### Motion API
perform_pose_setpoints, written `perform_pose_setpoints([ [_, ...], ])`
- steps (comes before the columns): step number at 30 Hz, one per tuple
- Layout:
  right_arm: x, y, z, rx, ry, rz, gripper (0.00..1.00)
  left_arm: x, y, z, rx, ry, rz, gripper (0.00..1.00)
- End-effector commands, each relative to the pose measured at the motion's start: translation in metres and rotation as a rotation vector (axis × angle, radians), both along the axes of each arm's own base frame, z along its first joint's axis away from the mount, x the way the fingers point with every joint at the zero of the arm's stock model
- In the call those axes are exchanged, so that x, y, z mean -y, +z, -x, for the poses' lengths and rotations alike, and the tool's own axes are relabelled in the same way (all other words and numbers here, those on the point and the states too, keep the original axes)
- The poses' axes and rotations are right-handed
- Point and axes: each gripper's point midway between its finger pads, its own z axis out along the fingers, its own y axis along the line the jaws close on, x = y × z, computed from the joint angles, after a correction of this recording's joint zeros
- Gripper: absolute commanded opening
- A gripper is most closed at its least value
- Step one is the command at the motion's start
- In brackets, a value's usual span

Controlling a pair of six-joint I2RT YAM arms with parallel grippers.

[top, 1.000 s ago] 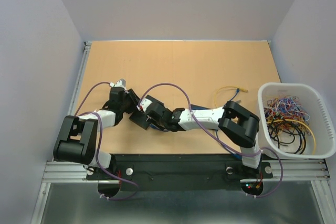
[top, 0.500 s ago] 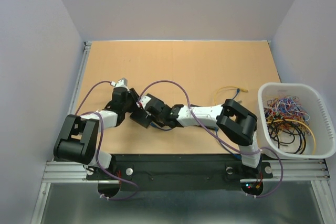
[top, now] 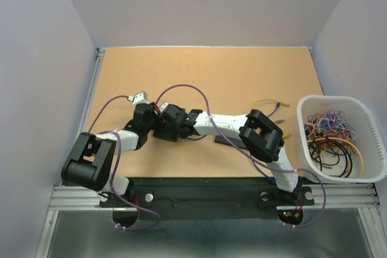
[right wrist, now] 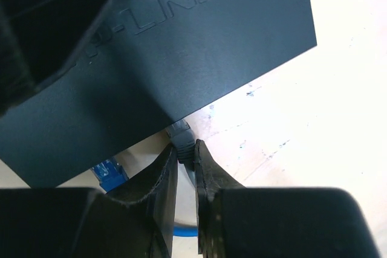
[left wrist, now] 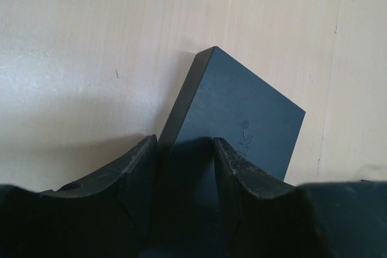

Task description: Insert the plug into the switch port

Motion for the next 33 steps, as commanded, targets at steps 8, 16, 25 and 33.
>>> perform_pose_setpoints([
  [8, -0.094, 0.068, -0.024, 0.134, -0.003, -0.51, 0.0, 0.078, -0.015, 0.049, -0.248, -0.296, 0.161, 0.51],
  [16, -0.101, 0.07, -0.025, 0.119, -0.02, -0.54, 0.0, 0.067, -0.018, 0.023, -0.262, -0.269, 0.145, 0.51],
  [25, -0.129, 0.076, -0.036, 0.119, -0.002, -0.585, 0.02, 0.036, -0.009, 0.004, -0.249, -0.194, 0.175, 0.51],
  [33, -0.125, 0.072, -0.045, 0.155, -0.041, -0.563, 0.32, 0.016, -0.003, -0.013, -0.238, -0.121, 0.192, 0.52],
])
